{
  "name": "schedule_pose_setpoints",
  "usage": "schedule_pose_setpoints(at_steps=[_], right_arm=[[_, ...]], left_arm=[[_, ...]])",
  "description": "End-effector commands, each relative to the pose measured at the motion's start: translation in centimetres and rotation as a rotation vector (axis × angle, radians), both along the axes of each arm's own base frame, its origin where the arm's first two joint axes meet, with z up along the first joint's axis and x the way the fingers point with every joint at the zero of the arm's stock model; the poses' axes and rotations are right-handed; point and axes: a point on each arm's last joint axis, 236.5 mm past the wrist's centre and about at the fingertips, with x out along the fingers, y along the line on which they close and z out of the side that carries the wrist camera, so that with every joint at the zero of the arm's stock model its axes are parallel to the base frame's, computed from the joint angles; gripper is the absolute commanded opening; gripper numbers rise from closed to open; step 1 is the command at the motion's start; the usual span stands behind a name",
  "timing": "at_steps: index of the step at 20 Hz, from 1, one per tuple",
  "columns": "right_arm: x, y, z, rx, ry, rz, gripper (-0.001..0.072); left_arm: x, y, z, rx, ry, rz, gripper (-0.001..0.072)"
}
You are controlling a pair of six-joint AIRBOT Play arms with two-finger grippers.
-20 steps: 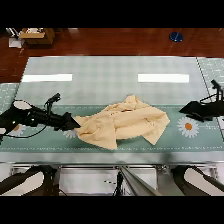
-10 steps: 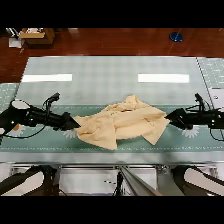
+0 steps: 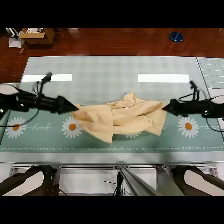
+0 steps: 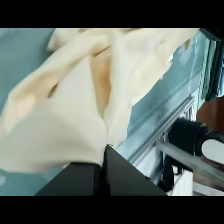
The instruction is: Fold the shirts.
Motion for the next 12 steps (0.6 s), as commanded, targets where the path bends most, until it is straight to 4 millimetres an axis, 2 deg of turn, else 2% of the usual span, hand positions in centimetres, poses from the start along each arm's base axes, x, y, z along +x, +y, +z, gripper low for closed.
schedule_pose_setpoints(at_steps=[1,2,4,6,8,12], right_arm=[[3.6,-3.4,12.3,-0.125,-0.331,-0.046,0.003],[4.1,-4.2,16.9,-0.175,-0.446,-0.067,0.003],[3.7,-4.3,24.5,-0.248,-0.631,-0.08,0.003],[2.5,-3.1,30.2,-0.258,-0.761,-0.077,0.003],[1.1,-1.8,34.7,-0.23,-0.862,-0.077,0.003],[-2.9,0.9,42.4,-0.227,-1.028,-0.048,0.003]], left_arm=[[3.9,1.9,10.2,0.024,-0.256,0.015,0.0024],[4.9,3.0,14.0,0.045,-0.35,0.034,0.0023],[5.8,4.6,20.9,0.09,-0.524,0.069,0.0024],[5.4,5.1,26.7,0.129,-0.672,0.083,0.0024],[3.7,4.5,30.5,0.15,-0.751,0.063,0.0024],[-1.5,3.2,34.7,0.197,-0.801,0.003,0.0024]])
